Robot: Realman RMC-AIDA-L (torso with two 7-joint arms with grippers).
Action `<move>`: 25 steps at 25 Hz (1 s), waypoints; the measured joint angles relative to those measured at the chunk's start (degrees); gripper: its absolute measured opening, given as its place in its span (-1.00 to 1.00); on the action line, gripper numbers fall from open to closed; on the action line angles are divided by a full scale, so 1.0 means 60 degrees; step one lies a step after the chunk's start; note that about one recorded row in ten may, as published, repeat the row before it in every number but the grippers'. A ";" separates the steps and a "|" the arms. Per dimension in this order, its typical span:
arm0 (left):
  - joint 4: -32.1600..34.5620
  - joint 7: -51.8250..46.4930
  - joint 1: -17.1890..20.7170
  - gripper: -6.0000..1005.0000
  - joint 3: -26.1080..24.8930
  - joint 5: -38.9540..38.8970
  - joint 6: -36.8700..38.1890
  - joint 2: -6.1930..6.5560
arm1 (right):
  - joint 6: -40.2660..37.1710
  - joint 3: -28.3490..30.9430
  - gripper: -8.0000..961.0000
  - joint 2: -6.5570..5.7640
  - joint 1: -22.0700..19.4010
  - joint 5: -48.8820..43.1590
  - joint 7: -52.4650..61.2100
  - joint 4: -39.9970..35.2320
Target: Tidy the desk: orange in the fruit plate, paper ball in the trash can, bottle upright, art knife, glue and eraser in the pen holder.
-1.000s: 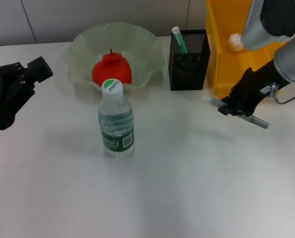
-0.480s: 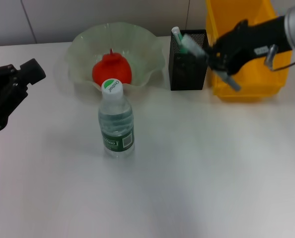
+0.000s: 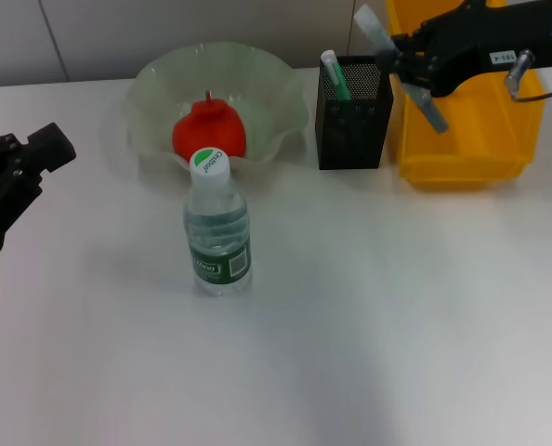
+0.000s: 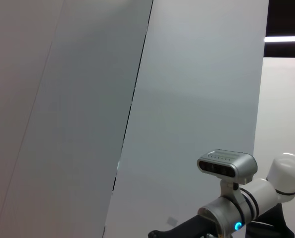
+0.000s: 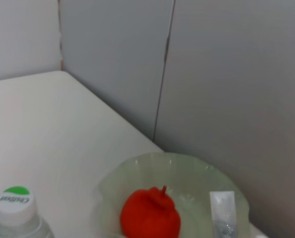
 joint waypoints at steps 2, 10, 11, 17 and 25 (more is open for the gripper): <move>0.0000 0.0001 0.0007 -0.96 -0.0016 -0.0002 -0.0022 0.0004 | 0.0250 0.0062 -0.68 -0.0003 -0.0125 0.0522 -0.0513 0.0154; -0.0001 0.0001 0.0036 -0.96 -0.0083 -0.0036 -0.0152 0.0005 | 0.0810 0.0682 -0.68 -0.0034 -0.0138 0.1528 -0.1928 0.1042; -0.0003 0.0001 0.0037 -0.96 -0.0084 -0.0057 -0.0156 0.0005 | 0.1001 0.0795 -0.68 -0.0030 -0.0155 0.1878 -0.2292 0.1308; -0.0011 0.0001 0.0069 -0.96 -0.0086 -0.0135 -0.0168 -0.0008 | 0.1418 0.1632 -0.68 -0.0059 -0.0185 0.4652 -0.5318 0.3206; -0.0030 0.0001 0.0049 -0.96 -0.0086 -0.0336 -0.0185 -0.0063 | 0.1610 0.2149 -0.68 -0.0058 0.0466 0.5512 -0.8034 0.5442</move>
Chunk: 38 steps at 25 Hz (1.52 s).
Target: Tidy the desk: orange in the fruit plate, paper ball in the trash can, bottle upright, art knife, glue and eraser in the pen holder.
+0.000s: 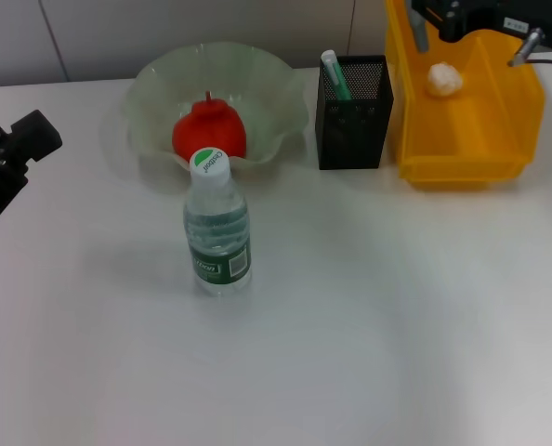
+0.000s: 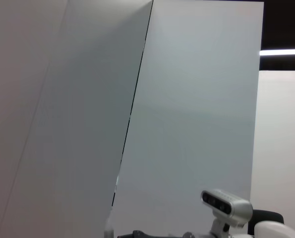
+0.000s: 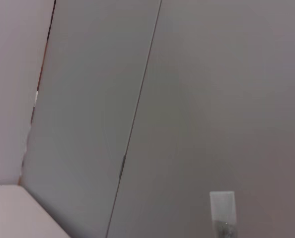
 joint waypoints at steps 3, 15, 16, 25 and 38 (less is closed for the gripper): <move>0.0001 -0.0001 0.0011 -0.96 -0.0003 -0.0032 0.0038 -0.0006 | -0.0048 0.0290 -0.68 -0.0034 0.0162 0.0652 -0.0751 0.0821; 0.0115 0.0490 0.0020 -0.96 -0.0029 0.0023 0.0087 -0.0031 | -0.1267 0.0646 -0.68 -0.0469 0.0303 0.2718 -0.0171 0.1872; 0.0115 0.0490 0.0020 -0.96 -0.0029 0.0023 0.0087 -0.0031 | -0.1267 0.0646 -0.68 -0.0469 0.0303 0.2718 -0.0171 0.1872; 0.0118 0.0819 -0.0013 -0.96 0.0035 0.0035 0.0103 -0.0079 | -0.1267 0.0595 -0.68 -0.0746 0.0445 0.2684 0.2075 0.2006; 0.0119 0.0834 0.0008 -0.95 -0.0023 0.0040 0.0077 -0.0024 | -0.0471 0.0613 -0.69 -0.0991 0.0774 0.0963 0.3400 0.2442</move>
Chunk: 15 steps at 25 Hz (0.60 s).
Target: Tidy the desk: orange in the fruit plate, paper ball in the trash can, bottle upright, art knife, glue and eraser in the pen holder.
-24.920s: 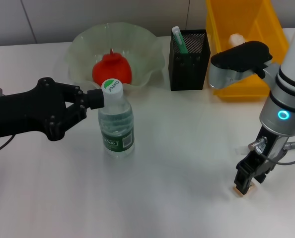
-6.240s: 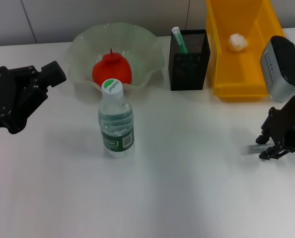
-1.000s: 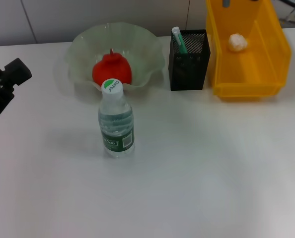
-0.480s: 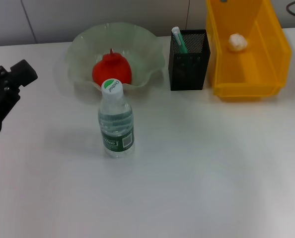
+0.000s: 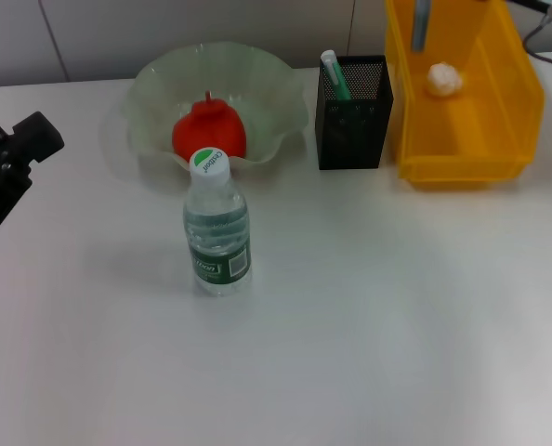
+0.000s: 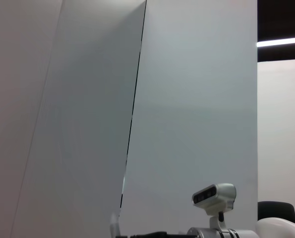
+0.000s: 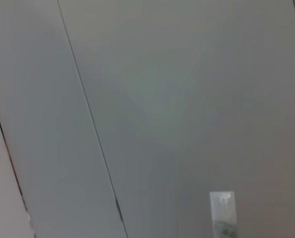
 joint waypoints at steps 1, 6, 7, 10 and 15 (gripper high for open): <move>0.0000 0.0000 0.0012 -0.95 0.0028 0.0000 0.0023 0.0011 | 0.0016 -0.0020 -0.69 -0.0080 0.0090 -0.0029 -0.0014 0.0235; 0.0000 -0.0013 -0.0028 -0.95 0.0081 0.0000 0.0027 0.0014 | 0.0201 -0.0059 -0.69 -0.0301 0.0632 -0.0452 -0.0640 0.1304; 0.0000 -0.0016 -0.0036 -0.95 0.0087 0.0000 0.0025 0.0014 | 0.0272 -0.0067 -0.69 -0.0308 0.0744 -0.0589 -0.0802 0.1437; 0.0000 -0.0036 -0.0054 -0.95 0.0095 -0.0001 0.0019 0.0017 | 0.0508 -0.0103 -0.69 -0.0264 0.1019 -0.1032 -0.1123 0.1659; 0.0000 -0.0045 -0.0056 -0.95 0.0097 -0.0001 0.0009 0.0019 | 0.0745 -0.0120 -0.68 -0.0166 0.1347 -0.1399 -0.1501 0.1811</move>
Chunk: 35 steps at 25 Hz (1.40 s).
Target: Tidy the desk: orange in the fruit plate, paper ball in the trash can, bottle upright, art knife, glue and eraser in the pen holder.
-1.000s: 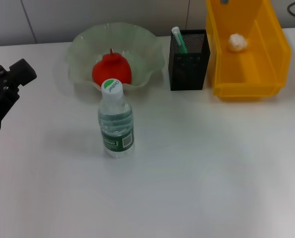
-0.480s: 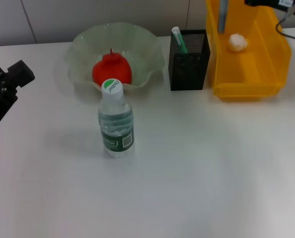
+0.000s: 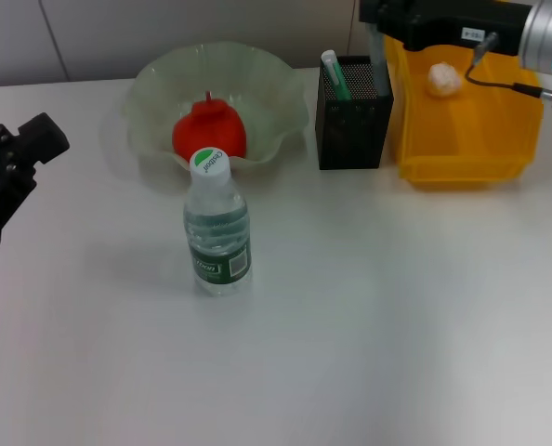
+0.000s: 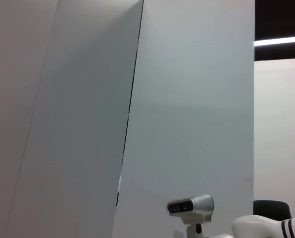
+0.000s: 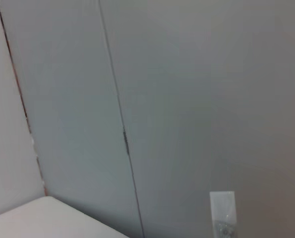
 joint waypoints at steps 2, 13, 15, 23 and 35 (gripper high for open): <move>0.0000 -0.0001 0.0023 -0.95 0.0000 0.0000 -0.0020 0.0001 | 0.0102 -0.0031 -0.68 0.0041 0.0038 -0.0007 -0.0319 0.0002; 0.0000 -0.0004 0.0098 -0.95 -0.0009 -0.0001 -0.0064 -0.0027 | 0.0350 0.0006 -0.68 0.0157 0.0175 0.0014 -0.1478 0.0140; 0.0000 -0.0004 0.0099 -0.95 -0.0011 -0.0008 -0.0077 -0.0036 | 0.0385 0.0038 -0.68 0.0158 0.0212 0.0026 -0.1754 0.0255; 0.0000 0.0010 0.0099 -0.95 -0.0072 -0.0019 -0.0209 -0.0071 | 0.0550 0.0188 -0.67 0.0164 0.0257 0.0084 -0.2403 0.0498; 0.0000 0.0039 0.0099 -0.95 -0.0088 -0.0004 -0.0209 -0.0073 | 0.0719 0.0447 -0.67 0.0100 0.0448 0.0555 -0.3174 0.0967</move>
